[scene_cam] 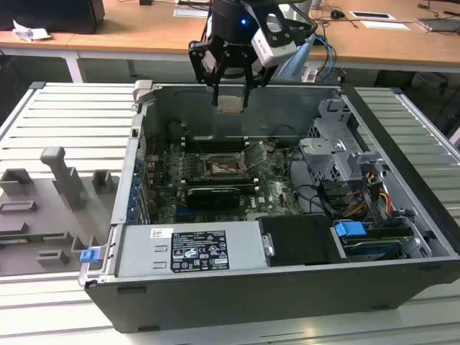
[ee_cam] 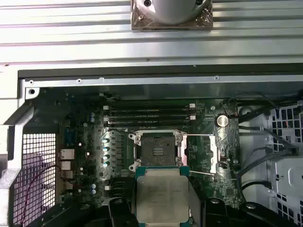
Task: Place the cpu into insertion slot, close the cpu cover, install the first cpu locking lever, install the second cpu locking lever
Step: 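Place the cpu into insertion slot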
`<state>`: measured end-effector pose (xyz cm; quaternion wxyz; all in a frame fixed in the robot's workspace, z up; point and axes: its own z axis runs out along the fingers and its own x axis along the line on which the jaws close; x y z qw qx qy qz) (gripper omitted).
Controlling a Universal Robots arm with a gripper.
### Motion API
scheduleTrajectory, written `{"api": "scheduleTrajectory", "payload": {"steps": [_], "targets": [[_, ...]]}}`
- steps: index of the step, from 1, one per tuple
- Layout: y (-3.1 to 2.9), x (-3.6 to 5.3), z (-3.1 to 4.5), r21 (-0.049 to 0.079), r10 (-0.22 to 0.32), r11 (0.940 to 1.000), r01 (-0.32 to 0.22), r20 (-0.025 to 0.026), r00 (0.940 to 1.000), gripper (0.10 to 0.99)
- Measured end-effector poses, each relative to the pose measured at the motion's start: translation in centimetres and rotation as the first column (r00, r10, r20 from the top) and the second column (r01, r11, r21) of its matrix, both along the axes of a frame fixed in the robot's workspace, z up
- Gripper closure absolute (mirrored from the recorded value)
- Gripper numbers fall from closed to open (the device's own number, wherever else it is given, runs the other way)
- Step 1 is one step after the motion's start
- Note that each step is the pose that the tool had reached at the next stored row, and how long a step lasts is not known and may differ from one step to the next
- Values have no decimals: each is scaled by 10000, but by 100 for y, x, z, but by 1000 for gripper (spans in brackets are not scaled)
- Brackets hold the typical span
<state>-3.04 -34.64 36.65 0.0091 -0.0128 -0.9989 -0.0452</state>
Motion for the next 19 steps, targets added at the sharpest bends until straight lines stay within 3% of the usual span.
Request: {"api": "scheduleTrajectory", "payload": {"steps": [6, 10, 13, 17, 19], "targets": [[-1, 0, -2, 55, -463, 9989, 463, -1, 9989, 549], [-1, 1, -7, 47, -1054, 9944, 1054, 0, 9944, 549], [-1, 0, -10, 49, -1105, 9939, 1105, 1, 9939, 549], [-1, 0, -36, 42, -2073, 9783, 2073, 1, 9783, 549], [-1, -17, -43, 43, -2229, 9748, 2229, 1, 9748, 549]]}}
